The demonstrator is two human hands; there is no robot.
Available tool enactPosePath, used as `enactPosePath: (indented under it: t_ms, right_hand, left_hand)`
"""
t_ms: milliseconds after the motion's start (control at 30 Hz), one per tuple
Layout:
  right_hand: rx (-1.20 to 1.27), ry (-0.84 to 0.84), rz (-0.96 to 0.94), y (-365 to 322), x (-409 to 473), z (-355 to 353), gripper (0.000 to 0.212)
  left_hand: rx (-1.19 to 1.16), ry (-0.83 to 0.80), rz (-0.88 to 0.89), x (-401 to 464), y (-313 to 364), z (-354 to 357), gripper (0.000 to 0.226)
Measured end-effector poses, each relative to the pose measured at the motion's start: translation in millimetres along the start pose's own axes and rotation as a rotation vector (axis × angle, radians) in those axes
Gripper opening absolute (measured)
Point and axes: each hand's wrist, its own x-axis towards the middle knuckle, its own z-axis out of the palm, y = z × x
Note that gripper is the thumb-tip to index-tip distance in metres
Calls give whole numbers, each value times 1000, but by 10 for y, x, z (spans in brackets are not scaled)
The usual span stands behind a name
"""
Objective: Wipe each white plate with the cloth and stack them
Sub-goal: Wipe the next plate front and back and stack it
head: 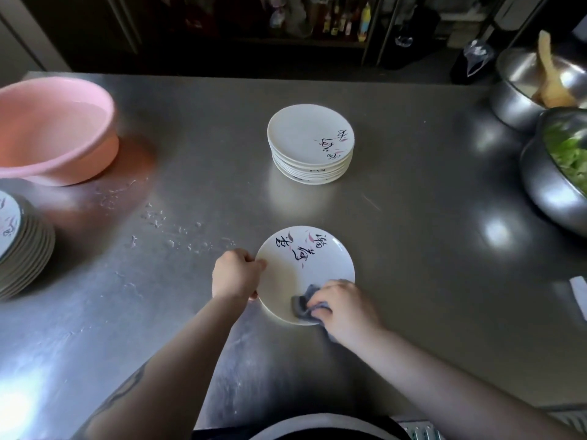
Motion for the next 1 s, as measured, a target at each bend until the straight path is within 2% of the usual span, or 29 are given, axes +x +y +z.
enactPosePath:
  t_ms: [200, 300, 367, 400, 500, 533, 600, 700, 800, 1000]
  right_hand:
    - [99, 24, -7, -375, 113, 189, 14]
    - [165, -24, -14, -311, 106, 118, 13]
    - [241, 2, -10, -191, 58, 13, 13]
    - [282, 54, 8, -107, 28, -62, 14]
    - [349, 238, 82, 146, -66, -296, 17]
    - [364, 271, 101, 209, -94, -343, 17]
    - [394, 309, 128, 268, -142, -376, 18]
    - [457, 340, 147, 281, -199, -317, 19]
    - [490, 374, 157, 299, -232, -255, 18]
    - [462, 430, 148, 330, -252, -250, 19]
  left_hand:
    - [-2, 8, -3, -33, -24, 6, 20]
    - [-12, -64, 7, -64, -7, -48, 20]
    - [-3, -118, 42, -131, -51, -113, 16]
    - [34, -82, 98, -188, -95, -147, 14]
    - [84, 179, 373, -482, -202, -201, 11]
    - [52, 172, 475, -578, -216, -175, 14]
    - [62, 13, 634, -698, -253, -56, 16]
    - [153, -162, 767, -719, -335, 120, 12]
    - [168, -171, 800, -644, -389, 165, 17]
    - [322, -143, 1017, -528, -411, 160, 30]
